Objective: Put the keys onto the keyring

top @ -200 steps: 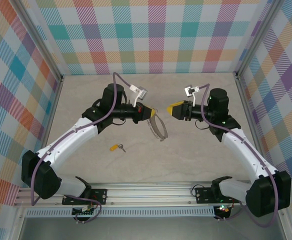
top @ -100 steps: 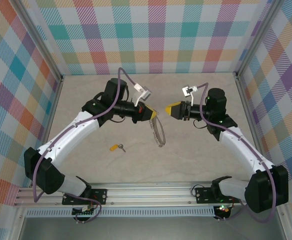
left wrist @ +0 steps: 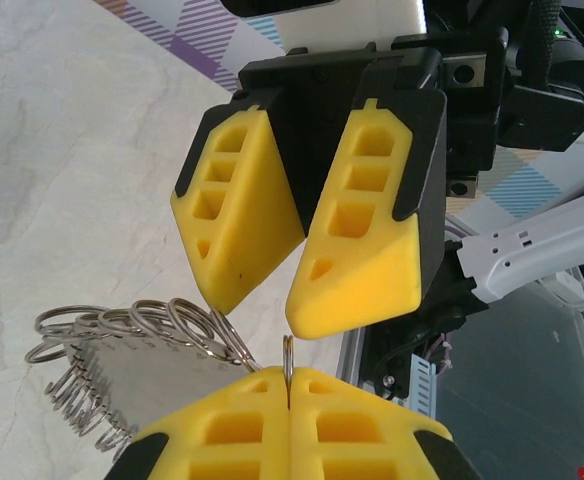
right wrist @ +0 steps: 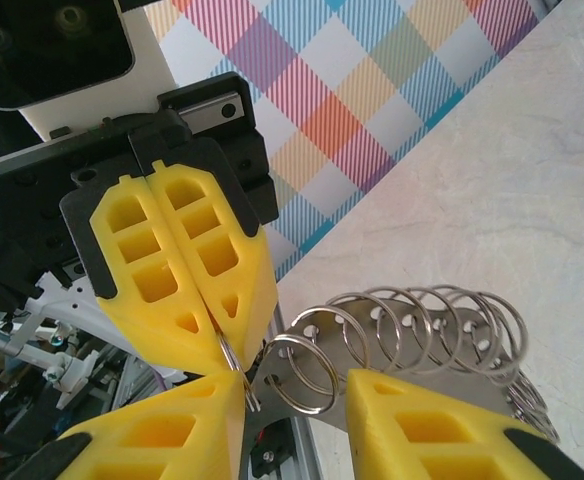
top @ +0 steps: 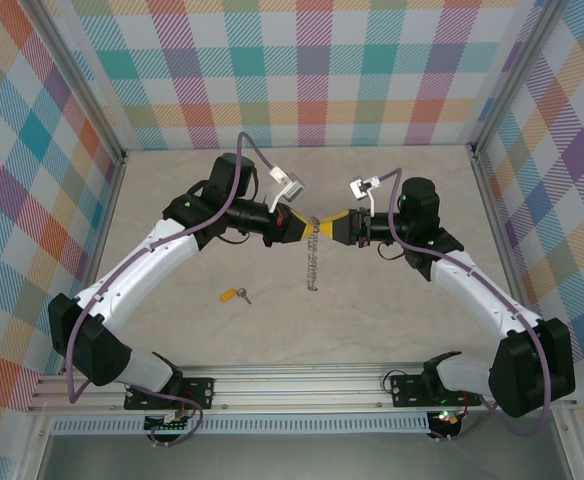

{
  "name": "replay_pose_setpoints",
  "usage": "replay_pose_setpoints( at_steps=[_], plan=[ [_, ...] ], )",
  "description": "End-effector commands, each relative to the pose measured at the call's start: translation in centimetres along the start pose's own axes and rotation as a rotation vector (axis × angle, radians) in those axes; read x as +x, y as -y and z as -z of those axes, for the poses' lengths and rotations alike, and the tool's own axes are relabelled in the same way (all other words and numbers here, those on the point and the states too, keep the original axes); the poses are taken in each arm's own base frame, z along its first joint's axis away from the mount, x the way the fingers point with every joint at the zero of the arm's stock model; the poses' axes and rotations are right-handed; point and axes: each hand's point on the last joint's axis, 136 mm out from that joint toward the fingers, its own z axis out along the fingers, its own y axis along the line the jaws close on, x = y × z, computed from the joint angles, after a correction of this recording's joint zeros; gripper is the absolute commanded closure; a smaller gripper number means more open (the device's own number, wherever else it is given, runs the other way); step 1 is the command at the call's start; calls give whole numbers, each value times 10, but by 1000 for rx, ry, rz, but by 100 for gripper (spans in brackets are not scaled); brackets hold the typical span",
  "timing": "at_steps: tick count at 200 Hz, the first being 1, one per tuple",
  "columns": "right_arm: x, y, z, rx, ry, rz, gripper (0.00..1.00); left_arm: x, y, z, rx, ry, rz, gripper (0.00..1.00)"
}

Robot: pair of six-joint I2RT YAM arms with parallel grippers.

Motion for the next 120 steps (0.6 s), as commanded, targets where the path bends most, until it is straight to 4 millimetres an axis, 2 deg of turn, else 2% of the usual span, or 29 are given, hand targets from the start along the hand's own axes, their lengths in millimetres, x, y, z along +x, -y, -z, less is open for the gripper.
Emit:
replay_pose_setpoints(
  at_steps=[1, 48, 73, 120],
  plan=[
    [-9, -15, -1, -47, -1, 69, 69, -9, 8, 5, 38, 13, -32, 100],
    [-8, -16, -3, -61, -12, 67, 74, -7, 7, 3, 41, 4, -29, 100],
    [-6, -15, -2, -38, -14, 71, 66, -6, 6, 2, 41, -1, -28, 100],
    [-7, -19, 10, 39, 15, 116, 65, -5, 8, 4, 40, -6, -35, 100]
  ],
)
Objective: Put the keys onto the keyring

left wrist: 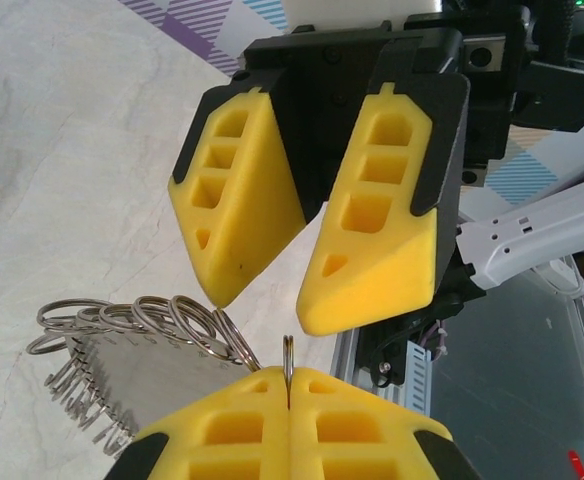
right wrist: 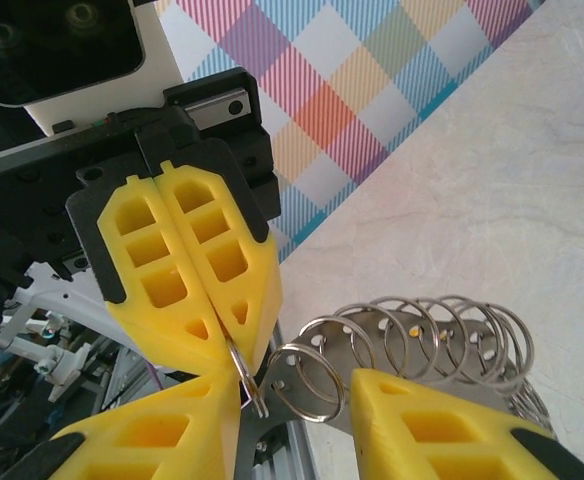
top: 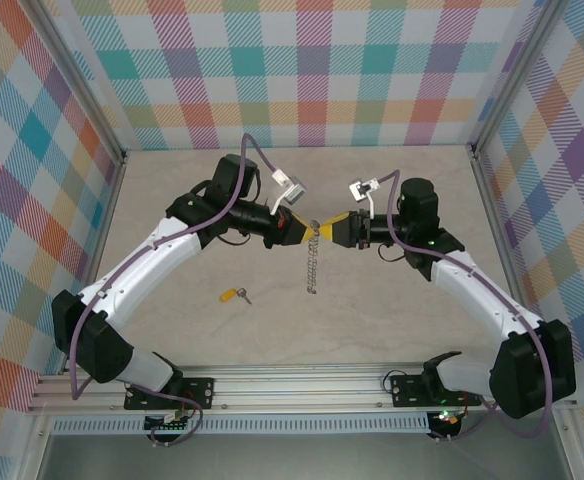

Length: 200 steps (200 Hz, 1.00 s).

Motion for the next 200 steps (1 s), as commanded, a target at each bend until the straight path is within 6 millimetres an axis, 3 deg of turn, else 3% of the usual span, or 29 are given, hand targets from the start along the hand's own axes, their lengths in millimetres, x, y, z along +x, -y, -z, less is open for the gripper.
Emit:
replay_pose_setpoints(
  at_steps=[1, 64, 200],
  plan=[
    [-13, -18, 10, 19, 33, 100, 65, -13, 10, 8, 28, 26, -48, 100],
    [-15, -28, 8, -39, 16, 86, 68, -16, 13, 9, 36, 28, -56, 100],
    [-14, -29, -5, -79, -9, 78, 75, -14, 13, 8, 43, 19, -52, 100]
  ],
)
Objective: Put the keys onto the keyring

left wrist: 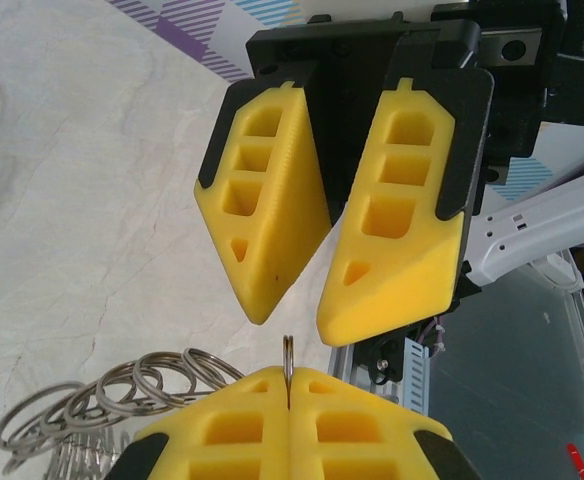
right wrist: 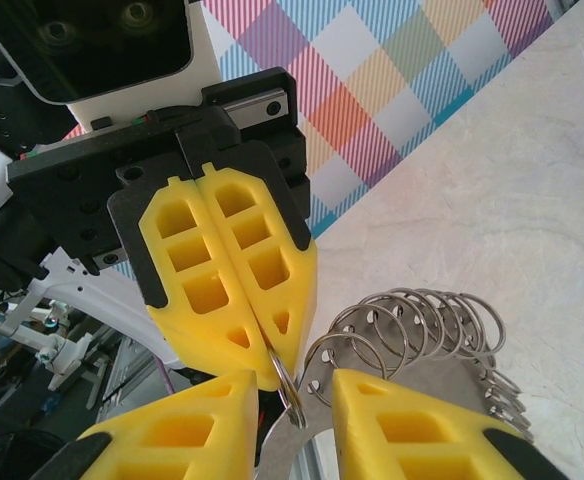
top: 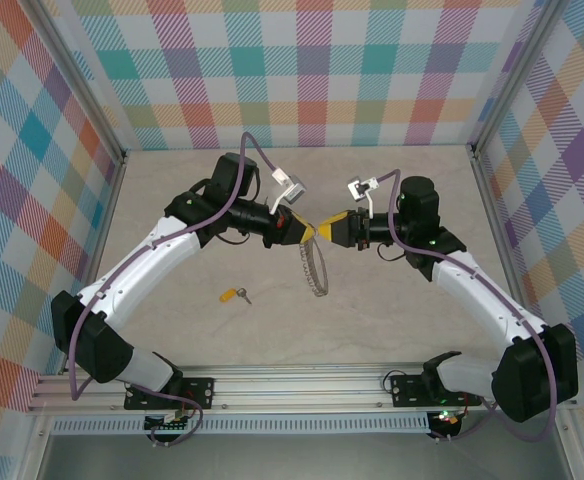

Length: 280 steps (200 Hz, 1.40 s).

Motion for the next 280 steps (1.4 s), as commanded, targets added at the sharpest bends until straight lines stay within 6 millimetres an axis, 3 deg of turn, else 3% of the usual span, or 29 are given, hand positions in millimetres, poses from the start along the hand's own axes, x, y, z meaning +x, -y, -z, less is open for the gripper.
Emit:
replay_pose_setpoints(
  at_steps=[1, 126, 170, 200, 241, 280],
  plan=[
    [-10, -14, -3, -51, 0, 46, 75, -11, 9, 5, 36, 19, -37, 100],
    [1, -19, -4, -86, -36, 36, 81, -12, 6, 4, 28, 17, -36, 100],
    [3, -18, -6, -92, -44, 30, 88, -12, 7, 4, 32, 16, -35, 100],
    [1, -18, -7, -96, -45, 31, 100, -12, 7, 5, 36, 18, -31, 100],
    [-9, -7, -7, -21, 30, 40, 100, -17, 0, 5, -12, 39, 1, 100],
    [-23, 3, -3, 61, 135, 50, 100, -29, -19, 16, -156, 148, 64, 68]
  ],
)
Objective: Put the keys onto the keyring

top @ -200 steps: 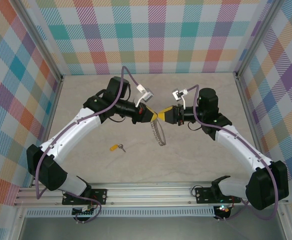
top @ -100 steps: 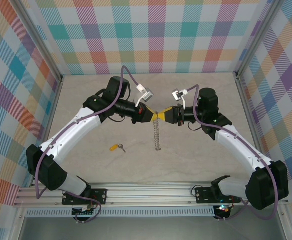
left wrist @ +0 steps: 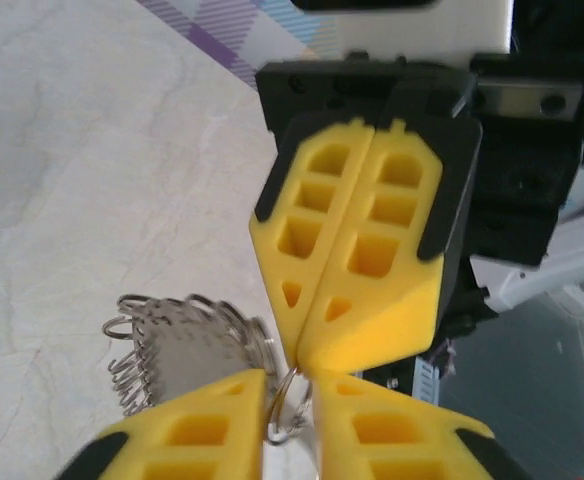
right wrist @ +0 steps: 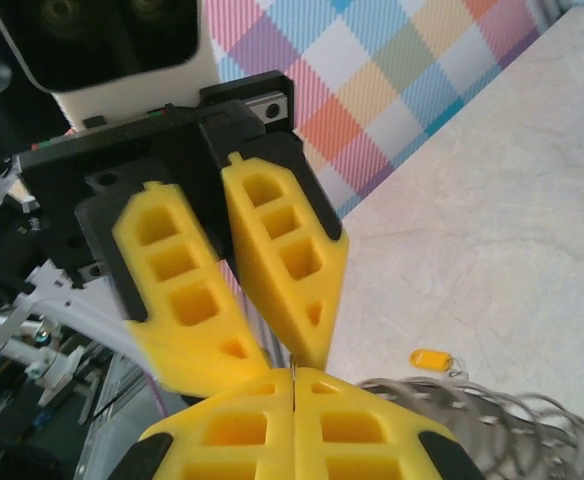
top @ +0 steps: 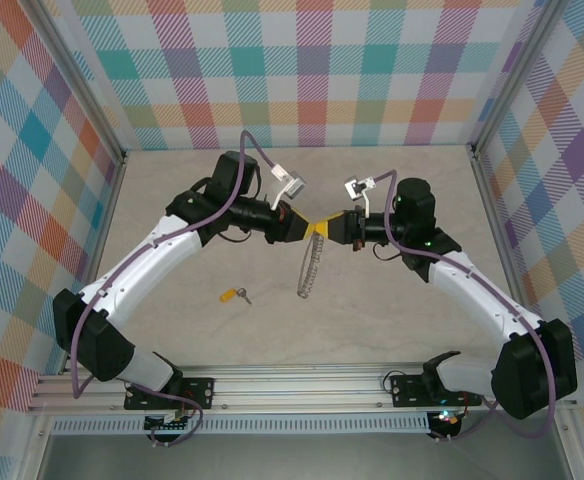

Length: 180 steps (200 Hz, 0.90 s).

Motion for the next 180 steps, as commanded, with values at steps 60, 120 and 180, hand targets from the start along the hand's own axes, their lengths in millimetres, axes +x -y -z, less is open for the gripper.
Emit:
replay_pose_setpoints(
  at_steps=[60, 120, 180],
  plan=[
    [-39, -5, 9, 52, 216, 70, 100, -38, -27, 43, -260, 319, 118, 35],
    [-55, -14, 11, 21, 284, 95, 100, -43, -30, 34, -193, 360, 152, 39],
    [-59, -19, 7, -26, 275, 106, 100, -46, -16, 18, -37, 354, 112, 46]
  ],
)
